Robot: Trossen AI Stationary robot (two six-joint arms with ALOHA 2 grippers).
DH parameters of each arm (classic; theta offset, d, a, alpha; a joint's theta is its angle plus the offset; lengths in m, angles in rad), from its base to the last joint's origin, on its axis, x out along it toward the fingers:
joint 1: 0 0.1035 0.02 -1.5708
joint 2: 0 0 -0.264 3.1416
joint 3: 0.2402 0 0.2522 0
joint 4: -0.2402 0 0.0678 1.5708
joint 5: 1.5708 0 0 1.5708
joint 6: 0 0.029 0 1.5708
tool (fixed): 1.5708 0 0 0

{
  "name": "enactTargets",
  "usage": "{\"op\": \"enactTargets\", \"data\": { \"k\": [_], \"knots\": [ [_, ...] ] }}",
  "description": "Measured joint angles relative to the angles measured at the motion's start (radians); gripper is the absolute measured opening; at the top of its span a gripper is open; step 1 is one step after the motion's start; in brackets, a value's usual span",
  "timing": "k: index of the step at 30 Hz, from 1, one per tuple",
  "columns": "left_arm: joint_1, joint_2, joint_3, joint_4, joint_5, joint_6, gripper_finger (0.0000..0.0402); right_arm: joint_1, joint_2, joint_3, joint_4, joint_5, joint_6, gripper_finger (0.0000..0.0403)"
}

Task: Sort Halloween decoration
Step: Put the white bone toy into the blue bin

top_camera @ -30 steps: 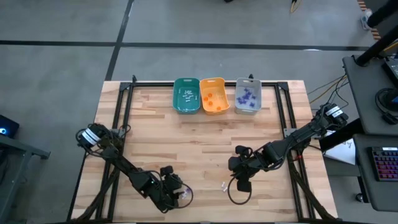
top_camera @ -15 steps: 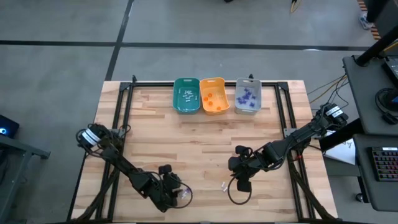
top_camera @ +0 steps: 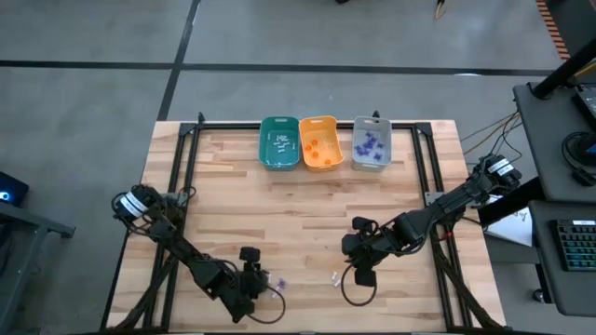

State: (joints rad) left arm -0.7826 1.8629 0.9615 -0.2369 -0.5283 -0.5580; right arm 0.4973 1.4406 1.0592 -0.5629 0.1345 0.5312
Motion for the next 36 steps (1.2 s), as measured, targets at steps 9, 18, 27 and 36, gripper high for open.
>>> {"op": "enactTargets", "data": {
  "k": [9, 18, 27, 36],
  "knots": [
    [0.003, 0.0, -0.002, 0.005, -0.019, 0.144, 0.015, 0.0, 0.0, 0.0, 0.001, 0.017, -0.011, 0.0118],
    [0.041, -0.001, -0.021, 0.054, -0.009, 0.302, 0.0149, 0.0, 0.0, 0.0, 0.003, 0.025, -0.011, 0.0118],
    [0.072, -0.002, -0.048, 0.11, 0.06, 0.344, 0.0115, 0.0, 0.0, 0.0, 0.003, 0.026, -0.011, 0.0118],
    [0.071, -0.001, -0.052, 0.106, 0.07, 0.341, 0.0028, 0.0, 0.0, 0.0, 0.003, 0.026, -0.011, 0.0118]
  ]
}}
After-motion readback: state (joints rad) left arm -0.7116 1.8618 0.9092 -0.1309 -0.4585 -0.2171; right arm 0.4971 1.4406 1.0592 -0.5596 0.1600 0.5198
